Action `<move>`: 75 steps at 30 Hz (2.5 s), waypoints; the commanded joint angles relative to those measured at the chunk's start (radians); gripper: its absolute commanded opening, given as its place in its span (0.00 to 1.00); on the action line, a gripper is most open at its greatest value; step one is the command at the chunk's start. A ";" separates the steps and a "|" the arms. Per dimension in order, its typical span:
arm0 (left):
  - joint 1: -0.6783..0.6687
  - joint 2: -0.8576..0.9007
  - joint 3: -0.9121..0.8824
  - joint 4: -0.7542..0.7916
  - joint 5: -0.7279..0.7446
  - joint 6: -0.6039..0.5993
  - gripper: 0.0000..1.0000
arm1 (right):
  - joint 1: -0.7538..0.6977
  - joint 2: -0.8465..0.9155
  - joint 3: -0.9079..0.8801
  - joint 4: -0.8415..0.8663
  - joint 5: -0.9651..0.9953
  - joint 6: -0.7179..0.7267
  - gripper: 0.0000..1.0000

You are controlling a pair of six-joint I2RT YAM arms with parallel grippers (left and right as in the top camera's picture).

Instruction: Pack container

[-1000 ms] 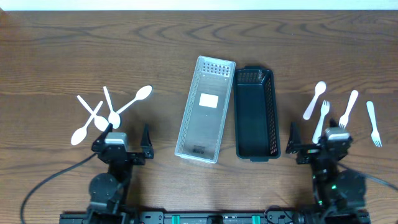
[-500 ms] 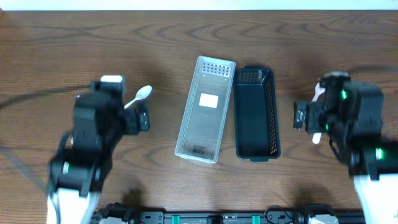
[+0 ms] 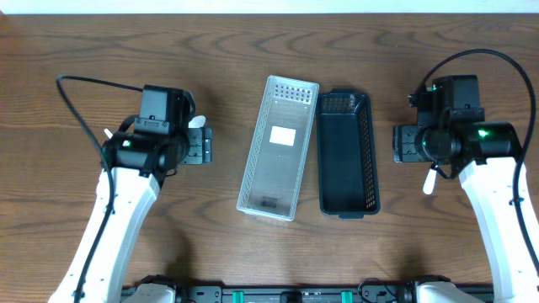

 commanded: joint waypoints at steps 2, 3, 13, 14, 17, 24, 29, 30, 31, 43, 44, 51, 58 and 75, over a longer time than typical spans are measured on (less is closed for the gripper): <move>0.001 0.050 0.013 -0.021 0.006 -0.002 0.62 | -0.014 0.051 0.017 -0.006 0.063 0.008 0.58; 0.001 0.061 0.013 -0.025 0.006 -0.006 0.57 | -0.014 0.064 0.013 -0.005 0.063 0.008 0.58; -0.002 0.179 0.013 -0.064 0.010 -0.017 0.32 | -0.014 0.233 -0.014 0.000 0.016 0.008 0.48; -0.002 0.190 0.012 -0.069 0.013 -0.017 0.31 | -0.014 0.245 -0.015 0.002 0.008 0.008 0.46; -0.002 0.217 0.011 -0.074 0.080 -0.016 0.26 | -0.014 0.283 -0.016 0.018 -0.008 0.008 0.43; -0.002 0.266 0.009 -0.074 0.167 -0.016 0.24 | -0.014 0.354 -0.016 0.033 -0.028 0.008 0.36; -0.016 0.277 0.001 -0.074 0.167 -0.015 0.19 | -0.014 0.390 -0.016 0.044 -0.050 0.008 0.37; -0.025 0.281 -0.002 -0.074 0.167 -0.015 0.15 | -0.014 0.396 -0.016 0.047 -0.050 0.008 0.38; -0.033 0.283 -0.004 -0.074 0.167 -0.016 0.14 | -0.013 0.399 -0.016 0.049 -0.050 0.008 0.38; -0.185 0.341 -0.005 -0.069 0.167 -0.016 0.12 | -0.013 0.405 -0.016 0.062 -0.130 0.003 0.36; -0.195 0.343 -0.005 -0.067 0.167 -0.016 0.12 | -0.013 0.405 -0.016 0.062 -0.135 0.000 0.35; -0.255 0.345 -0.005 -0.070 0.195 -0.016 0.12 | -0.013 0.405 -0.016 0.067 -0.230 -0.066 0.36; -0.317 0.345 -0.005 -0.074 0.245 -0.016 0.12 | 0.001 0.405 -0.016 0.078 -0.233 -0.068 0.37; -0.318 0.344 -0.002 -0.042 0.074 -0.016 0.33 | 0.003 0.404 -0.009 0.118 -0.170 -0.067 0.51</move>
